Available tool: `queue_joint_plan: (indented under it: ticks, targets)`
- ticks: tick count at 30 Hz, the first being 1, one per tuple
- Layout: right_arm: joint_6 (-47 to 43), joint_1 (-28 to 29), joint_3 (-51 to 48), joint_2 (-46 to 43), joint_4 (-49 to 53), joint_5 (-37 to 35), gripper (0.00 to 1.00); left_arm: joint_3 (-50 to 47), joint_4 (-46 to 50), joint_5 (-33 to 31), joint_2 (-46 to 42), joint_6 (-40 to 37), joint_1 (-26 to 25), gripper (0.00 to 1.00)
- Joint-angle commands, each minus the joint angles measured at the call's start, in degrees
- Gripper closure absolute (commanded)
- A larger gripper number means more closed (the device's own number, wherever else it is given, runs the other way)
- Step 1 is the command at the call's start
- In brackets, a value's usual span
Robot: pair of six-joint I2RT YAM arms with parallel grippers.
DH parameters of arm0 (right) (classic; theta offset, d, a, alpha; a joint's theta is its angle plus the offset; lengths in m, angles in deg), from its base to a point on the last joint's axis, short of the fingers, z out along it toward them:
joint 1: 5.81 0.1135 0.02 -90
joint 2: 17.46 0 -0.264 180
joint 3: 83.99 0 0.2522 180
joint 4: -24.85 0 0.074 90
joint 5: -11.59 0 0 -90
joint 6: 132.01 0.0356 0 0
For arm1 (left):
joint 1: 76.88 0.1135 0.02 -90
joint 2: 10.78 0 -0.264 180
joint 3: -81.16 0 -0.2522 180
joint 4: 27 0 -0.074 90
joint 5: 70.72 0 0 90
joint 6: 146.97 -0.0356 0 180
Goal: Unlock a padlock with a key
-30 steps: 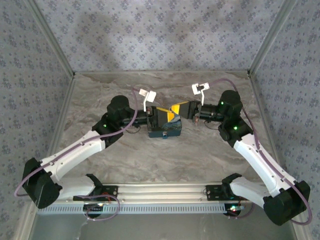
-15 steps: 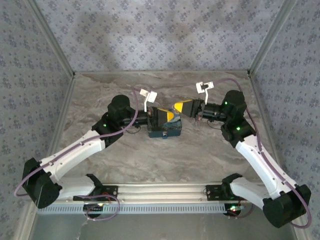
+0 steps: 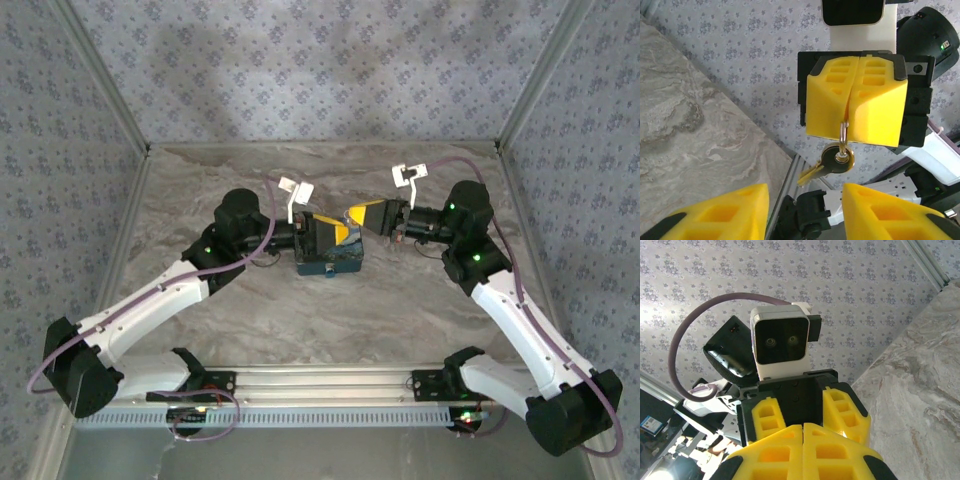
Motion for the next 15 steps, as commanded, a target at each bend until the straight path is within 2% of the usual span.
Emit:
queue_joint_plan:
  ticks: [1,9,15]
  targets:
    - [0.52,-0.16,-0.06,-0.8,0.32,1.16,1.0,2.96,-2.45,0.61,-0.41,-0.27,-0.27,0.55]
    - [0.62,0.11,-0.35,-0.8,0.07,1.05,1.0,5.45,-3.03,2.38,1.86,0.02,-0.48,0.56]
    - [0.74,0.0,-0.35,-0.88,-0.13,0.96,1.0,5.75,-2.97,3.02,2.59,0.17,-0.81,0.7]
